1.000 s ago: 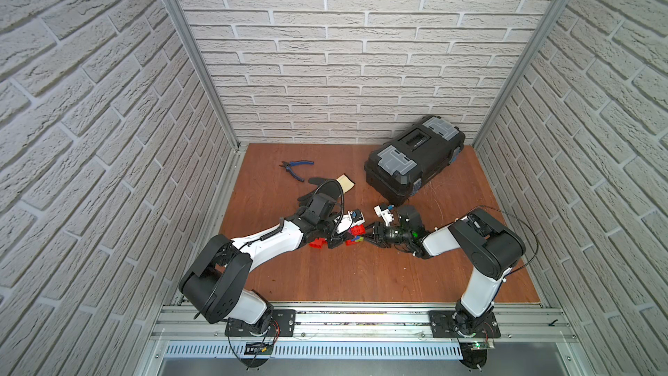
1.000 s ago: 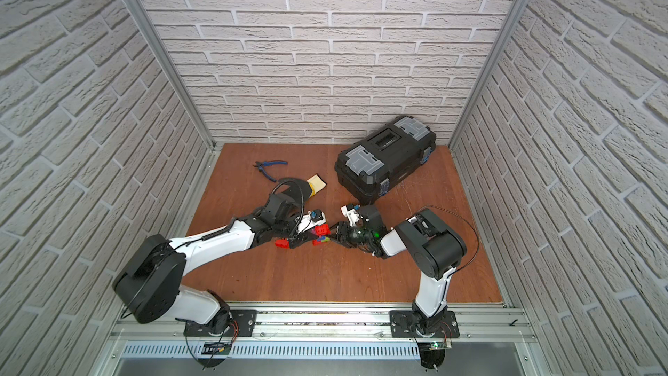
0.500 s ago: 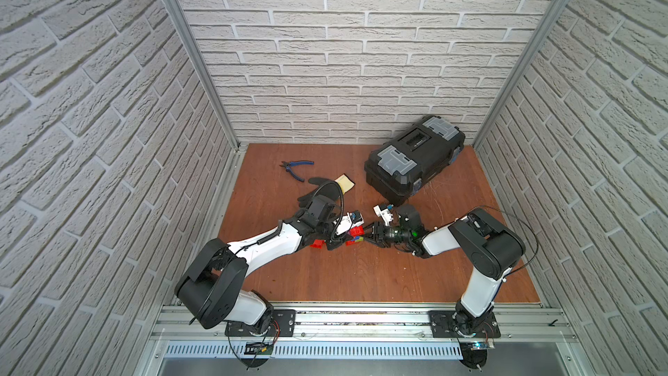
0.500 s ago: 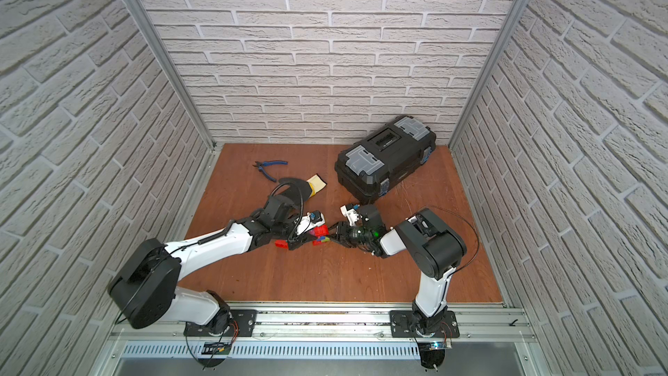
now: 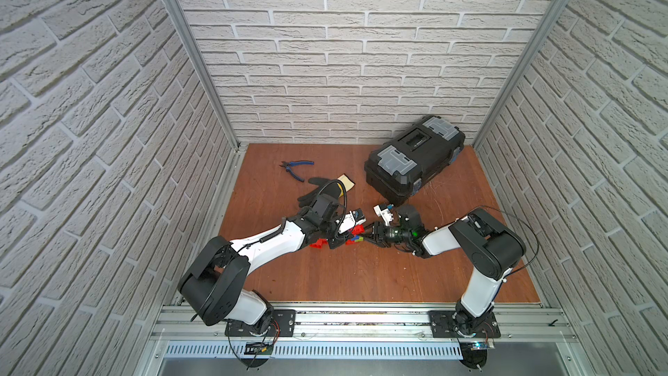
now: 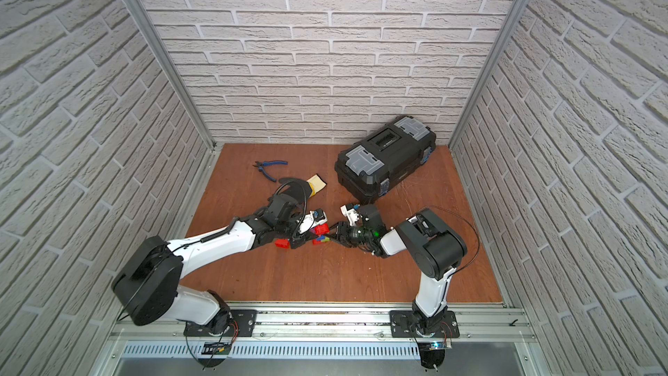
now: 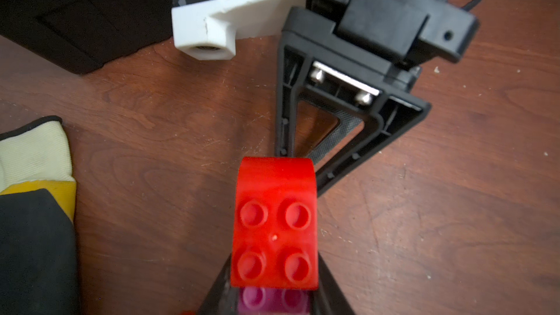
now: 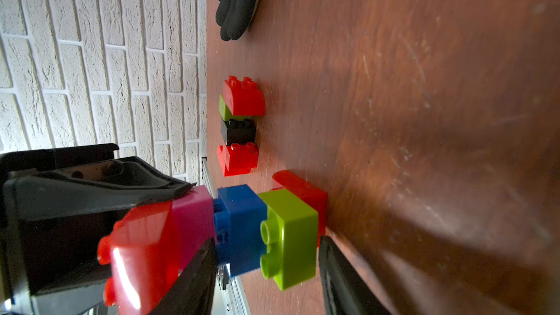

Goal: Assemble the letter s with lego
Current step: Assemble the lego brick with the lego brick.

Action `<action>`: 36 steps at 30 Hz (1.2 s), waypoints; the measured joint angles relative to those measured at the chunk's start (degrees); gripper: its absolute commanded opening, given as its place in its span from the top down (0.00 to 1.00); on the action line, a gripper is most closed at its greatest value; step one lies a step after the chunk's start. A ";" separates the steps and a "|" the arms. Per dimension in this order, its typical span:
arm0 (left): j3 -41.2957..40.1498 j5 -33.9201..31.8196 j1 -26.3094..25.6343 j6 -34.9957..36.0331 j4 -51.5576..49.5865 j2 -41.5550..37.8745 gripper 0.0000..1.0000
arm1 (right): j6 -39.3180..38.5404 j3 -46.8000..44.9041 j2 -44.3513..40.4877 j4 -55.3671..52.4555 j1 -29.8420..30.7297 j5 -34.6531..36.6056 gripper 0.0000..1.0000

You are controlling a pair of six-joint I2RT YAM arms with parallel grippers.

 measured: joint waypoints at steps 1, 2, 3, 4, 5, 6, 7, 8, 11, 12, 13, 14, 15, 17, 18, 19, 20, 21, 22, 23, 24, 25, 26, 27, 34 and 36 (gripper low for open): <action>0.04 0.00 -0.07 0.02 -0.04 0.00 0.76 | 0.00 0.00 0.00 0.02 0.00 0.00 0.45; 0.11 0.00 -0.09 0.04 -0.17 0.00 0.76 | 0.00 0.00 0.00 0.02 0.00 0.00 0.46; 0.24 -0.02 -0.09 0.13 -0.39 0.02 0.76 | 0.00 0.00 0.00 0.02 0.00 0.00 0.46; 0.44 -0.02 -0.11 0.28 -0.72 0.11 0.76 | 0.00 0.00 0.00 0.02 0.00 0.00 0.46; 0.63 0.04 -0.11 0.57 -1.01 0.15 0.76 | -0.02 0.00 0.00 0.02 0.00 0.00 0.46; 0.72 0.09 -0.11 1.01 -1.29 0.17 0.76 | -0.02 0.00 0.00 0.02 0.00 -0.02 0.46; 0.74 0.20 -0.11 1.42 -1.44 0.17 0.76 | -0.02 0.00 0.00 0.02 0.00 -0.02 0.46; 0.83 0.39 0.00 1.70 -1.60 0.17 0.76 | -0.02 0.00 0.00 0.02 0.00 -0.02 0.46; 1.55 1.77 0.72 2.86 -3.02 0.37 0.77 | 0.00 0.00 0.02 0.07 0.00 -0.04 0.46; 1.81 2.12 0.96 3.28 -3.39 0.52 0.77 | 0.00 0.00 0.02 0.07 0.00 -0.04 0.46; 1.95 2.54 1.14 3.74 -3.63 0.68 0.77 | 0.00 0.00 0.02 0.09 0.00 -0.04 0.46; 2.01 2.78 1.25 4.15 -3.74 0.76 0.77 | 0.00 0.00 0.02 0.07 0.00 -0.04 0.46; 2.19 3.13 1.33 4.59 -3.98 0.87 0.77 | 0.00 0.00 0.02 0.07 0.00 -0.04 0.46; 2.60 3.30 1.36 5.31 -4.55 1.11 0.76 | 0.00 0.02 0.02 0.07 0.00 -0.09 0.46; 2.80 3.34 1.42 5.73 -4.79 1.27 0.76 | 0.00 0.02 0.07 0.07 0.00 -0.11 0.46; 3.04 3.52 1.51 6.16 -5.05 1.46 0.76 | 0.02 0.04 0.13 0.15 0.00 -0.22 0.46; 3.39 3.65 1.62 6.54 -5.46 1.68 0.75 | 0.02 0.07 0.17 0.17 0.00 -0.24 0.46; 3.78 3.80 1.75 6.78 -5.90 1.99 0.75 | 0.02 0.13 0.22 0.20 -0.02 -0.31 0.46; 4.20 3.93 1.84 7.08 -6.29 2.29 0.75 | 0.02 0.13 0.24 0.22 -0.02 -0.37 0.46; 4.52 3.96 2.03 7.32 -6.58 2.60 0.75 | 0.02 0.13 0.24 0.22 -0.02 -0.44 0.46; 4.66 4.15 2.10 7.67 -6.71 2.84 0.75 | 0.02 0.13 0.24 0.22 -0.02 -0.46 0.46; 4.66 4.26 2.10 7.87 -6.75 2.89 0.74 | 0.02 0.17 0.26 0.20 -0.02 -0.48 0.46; 4.66 4.22 2.10 8.07 -6.78 2.89 0.74 | 0.02 0.24 0.26 0.15 -0.02 -0.52 0.46; 4.66 4.13 2.10 8.26 -6.75 2.89 0.74 | 0.02 0.26 0.33 0.15 -0.02 -0.63 0.46; 4.66 3.80 2.10 10.19 -6.78 2.89 0.73 | 0.00 0.61 0.68 0.09 -0.13 -1.16 0.46; 4.66 3.58 2.10 10.60 -6.75 2.89 0.73 | 0.00 0.63 0.68 0.09 -0.11 -1.14 0.46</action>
